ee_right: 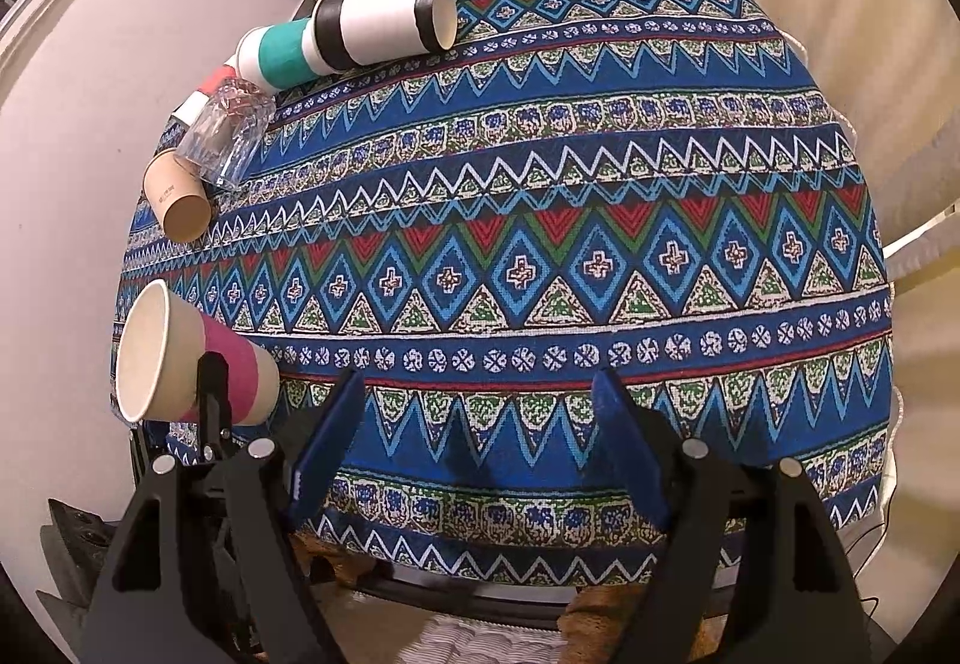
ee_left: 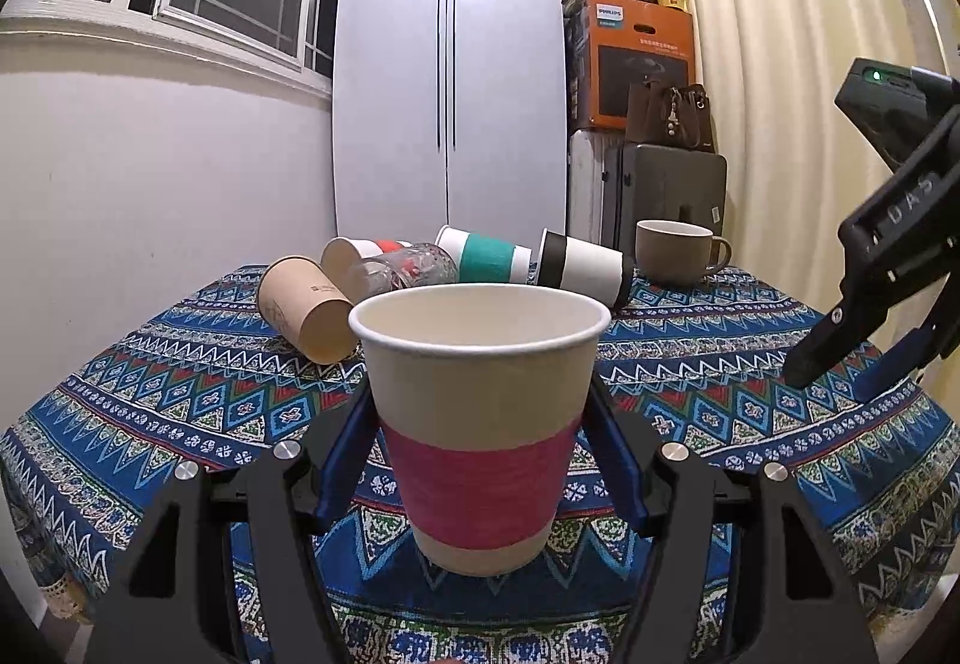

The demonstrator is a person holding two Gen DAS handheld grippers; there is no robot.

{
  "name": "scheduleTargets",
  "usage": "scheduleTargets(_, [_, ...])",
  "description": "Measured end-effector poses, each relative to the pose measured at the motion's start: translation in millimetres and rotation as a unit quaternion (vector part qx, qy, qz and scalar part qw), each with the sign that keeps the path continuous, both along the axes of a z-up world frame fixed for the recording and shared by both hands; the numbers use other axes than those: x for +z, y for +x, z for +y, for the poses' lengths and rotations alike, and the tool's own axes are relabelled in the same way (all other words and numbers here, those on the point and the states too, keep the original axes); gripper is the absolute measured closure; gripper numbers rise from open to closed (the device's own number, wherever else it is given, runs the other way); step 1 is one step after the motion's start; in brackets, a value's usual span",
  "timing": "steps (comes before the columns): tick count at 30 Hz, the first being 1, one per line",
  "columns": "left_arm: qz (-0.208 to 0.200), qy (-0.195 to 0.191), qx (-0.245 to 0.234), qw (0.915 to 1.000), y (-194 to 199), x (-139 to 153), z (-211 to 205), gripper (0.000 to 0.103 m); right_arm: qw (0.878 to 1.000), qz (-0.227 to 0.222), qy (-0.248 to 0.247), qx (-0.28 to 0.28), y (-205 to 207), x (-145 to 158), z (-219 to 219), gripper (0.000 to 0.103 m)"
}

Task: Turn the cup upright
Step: 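Rotate the left gripper to turn the pink-banded cup rim up, then lower the upright cup onto the cloth and open the left gripper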

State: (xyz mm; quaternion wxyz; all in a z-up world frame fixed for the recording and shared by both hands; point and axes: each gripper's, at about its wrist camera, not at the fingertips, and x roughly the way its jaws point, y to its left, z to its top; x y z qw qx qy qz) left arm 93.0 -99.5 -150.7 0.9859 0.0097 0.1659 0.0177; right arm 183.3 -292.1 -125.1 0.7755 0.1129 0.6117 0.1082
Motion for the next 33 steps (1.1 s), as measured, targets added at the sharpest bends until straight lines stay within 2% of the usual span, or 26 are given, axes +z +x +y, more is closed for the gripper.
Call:
scheduleTargets(5, [0.000,-0.007,0.000,1.0000,-1,-5,1,0.037,1.000,0.000,-0.002,0.000,0,0,-1,0.026])
scheduleTargets(7, [-0.005,-0.010,-0.001,0.9999,-3,-4,1,0.025,1.000,0.001,-0.003,0.000,-1,0,-1,0.026])
scheduleTargets(9, [-0.010,-0.007,0.000,0.9999,-4,-4,0,0.022,1.000,0.002,-0.004,-0.001,-1,0,-1,0.026])
scheduleTargets(14, [-0.013,0.001,-0.005,0.9999,-8,-2,-3,0.022,1.000,0.000,-0.004,-0.001,-1,1,0,0.026])
scheduleTargets(22, [-0.001,-0.007,-0.007,0.9999,-16,6,4,0.022,1.000,-0.005,-0.003,-0.002,-5,4,1,0.026])
scheduleTargets(29, [0.006,0.005,-0.024,0.9997,-49,38,14,0.022,0.999,-0.036,0.008,-0.004,-25,26,2,0.026])
scheduleTargets(31, [0.014,-0.009,-0.029,0.9995,-57,55,22,0.022,0.998,-0.056,0.015,0.003,-33,37,6,0.026])
scheduleTargets(33, [0.016,-0.007,-0.029,0.9994,-67,69,29,0.022,0.996,-0.086,0.025,0.017,-46,51,13,0.026])
